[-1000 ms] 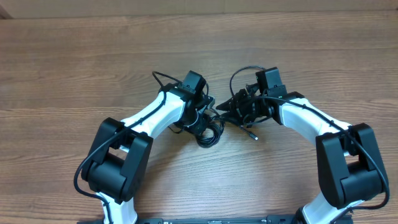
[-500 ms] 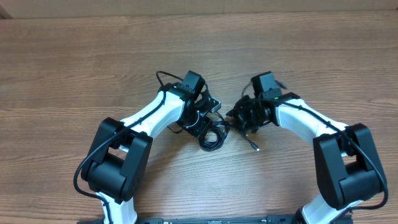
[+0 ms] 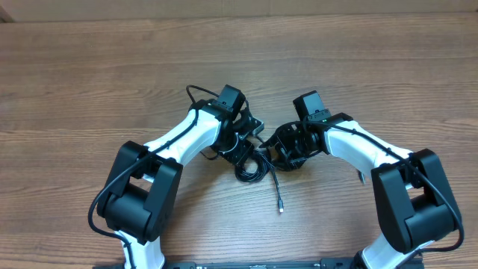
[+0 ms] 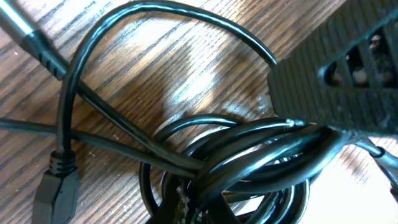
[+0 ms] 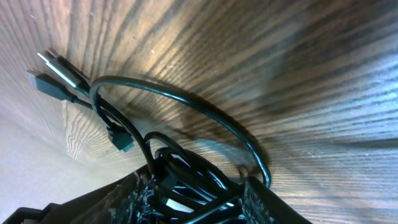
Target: Untangle cables
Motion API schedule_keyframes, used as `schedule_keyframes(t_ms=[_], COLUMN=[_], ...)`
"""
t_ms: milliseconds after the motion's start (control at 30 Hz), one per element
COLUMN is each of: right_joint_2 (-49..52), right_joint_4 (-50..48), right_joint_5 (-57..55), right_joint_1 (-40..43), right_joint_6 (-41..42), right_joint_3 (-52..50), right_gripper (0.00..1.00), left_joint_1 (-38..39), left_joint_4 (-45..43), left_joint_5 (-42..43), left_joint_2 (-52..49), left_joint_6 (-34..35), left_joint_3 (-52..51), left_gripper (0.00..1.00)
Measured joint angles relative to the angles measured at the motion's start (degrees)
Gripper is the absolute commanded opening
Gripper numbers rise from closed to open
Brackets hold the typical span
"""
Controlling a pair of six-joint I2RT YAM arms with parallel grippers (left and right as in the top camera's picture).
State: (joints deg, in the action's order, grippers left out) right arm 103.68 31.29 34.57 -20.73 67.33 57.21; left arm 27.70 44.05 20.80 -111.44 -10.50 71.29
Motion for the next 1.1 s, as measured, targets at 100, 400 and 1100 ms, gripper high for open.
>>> schedule_keyframes(t_ms=[100,400,1100], right_joint_2=[0.0,0.0,0.0], right_joint_4=[0.09,-5.62,-9.62], right_joint_5=[1.95,3.98,-7.85], right_joint_1=[0.0,0.0,-4.04], right_joint_6=[0.44,5.99,17.09], right_joint_3=[0.0,-0.07,-0.07], right_gripper=[0.52,0.56,0.53], left_joint_1=[0.0,-0.46,1.57], left_joint_4=[0.0,-0.37,-1.9], left_joint_5=[-0.02,-4.63,-11.28], left_joint_2=[0.0,0.0,0.07], left_joint_6=[0.02,3.45,21.11], left_joint_3=[0.0,0.0,0.0], left_gripper=[0.04,0.04,0.04])
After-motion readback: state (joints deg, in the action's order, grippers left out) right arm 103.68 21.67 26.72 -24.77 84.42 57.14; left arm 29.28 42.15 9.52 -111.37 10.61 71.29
